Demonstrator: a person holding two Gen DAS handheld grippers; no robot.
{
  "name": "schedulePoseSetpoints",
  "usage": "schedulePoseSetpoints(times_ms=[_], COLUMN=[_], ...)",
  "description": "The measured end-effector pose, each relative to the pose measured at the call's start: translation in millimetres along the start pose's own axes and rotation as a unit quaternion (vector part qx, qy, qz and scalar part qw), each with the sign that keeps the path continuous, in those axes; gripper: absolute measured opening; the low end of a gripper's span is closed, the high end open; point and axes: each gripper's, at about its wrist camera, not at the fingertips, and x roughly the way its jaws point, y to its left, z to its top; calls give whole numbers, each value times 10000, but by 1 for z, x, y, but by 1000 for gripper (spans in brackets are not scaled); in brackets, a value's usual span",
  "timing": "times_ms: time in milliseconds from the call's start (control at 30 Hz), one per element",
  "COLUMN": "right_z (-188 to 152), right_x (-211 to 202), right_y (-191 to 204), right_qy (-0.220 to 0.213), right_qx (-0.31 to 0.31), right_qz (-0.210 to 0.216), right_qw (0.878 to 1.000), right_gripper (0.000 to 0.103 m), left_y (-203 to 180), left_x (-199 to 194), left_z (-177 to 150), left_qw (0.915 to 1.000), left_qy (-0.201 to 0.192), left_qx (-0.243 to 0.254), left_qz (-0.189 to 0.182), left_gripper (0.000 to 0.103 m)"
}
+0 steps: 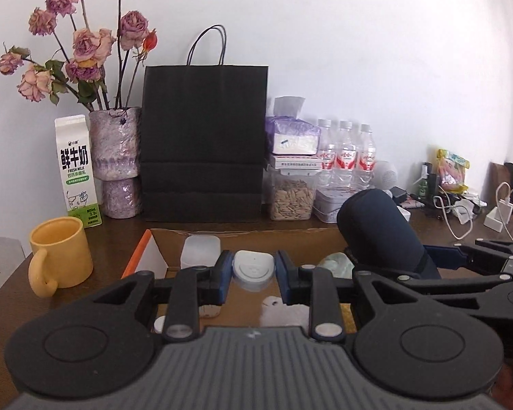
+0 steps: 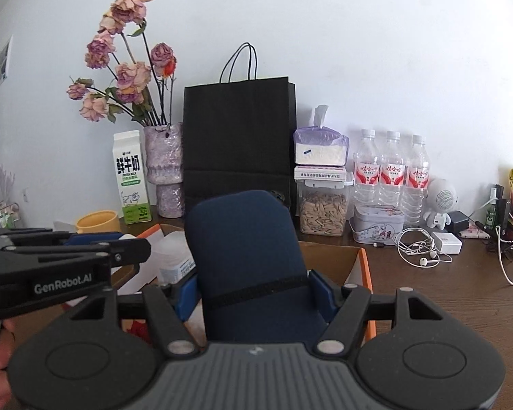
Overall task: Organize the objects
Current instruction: 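Carry the navy case and white cap into the box and open both grippers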
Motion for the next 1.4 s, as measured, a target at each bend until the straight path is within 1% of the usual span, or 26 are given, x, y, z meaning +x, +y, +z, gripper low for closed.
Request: schedulePoseSetpoints(times_ms=[167,267,333,367,400,433,467,500,533,567,833,1000,1167,1400], right_z=[1,0,-3,-4,-5,-7,-8,-9,-10,-10,-14,-15,-19,-31], right_x=[42,57,63,66,67,67,65,64,61,58,49,37,22,-9], right_y=[-6,-10,-12,-13,-15,-16,-16,-16,-17,-17,-19,-17,-13,1], right_qy=[248,325,396,444,454,421,380,331,251,195,198,85,0,-63], right_qx=[324,389,404,409,437,448,435,408,404,397,379,331,226,-14], right_qz=[-103,-216,-169,-135,-118,-135,-195,-277,-266,-220,-175,-158,-125,75], right_qw=[9991,9985,9983,9981,9979,9980,9981,9982,9985,9988,9989,9993,9997,10000], right_gripper=[65,65,65,68,69,74,85,91,98,98,99,99,99,98], left_y=[10,13,14,14,15,15,16,17,17,17,11,11,11,13], left_x=[32,41,46,47,48,49,49,48,46,44,38,26,11,-21], left_z=[5,5,3,2,1,-1,-2,-3,-3,-3,-7,-8,-12,-24], left_qw=[9994,9991,9990,9990,9989,9987,9982,9979,9977,9977,9980,9984,9987,9989], left_qy=[148,187,226,257,269,284,222,152,88,76,95,42,70,155], left_qx=[-272,-315,-305,-302,-321,-344,-405,-418,-411,-403,-315,-301,-262,-167], left_qz=[170,208,219,214,222,255,377,471,532,546,532,477,428,401], left_gripper=[28,28,28,30,45,61,86,103,103,103,103,103,103,103])
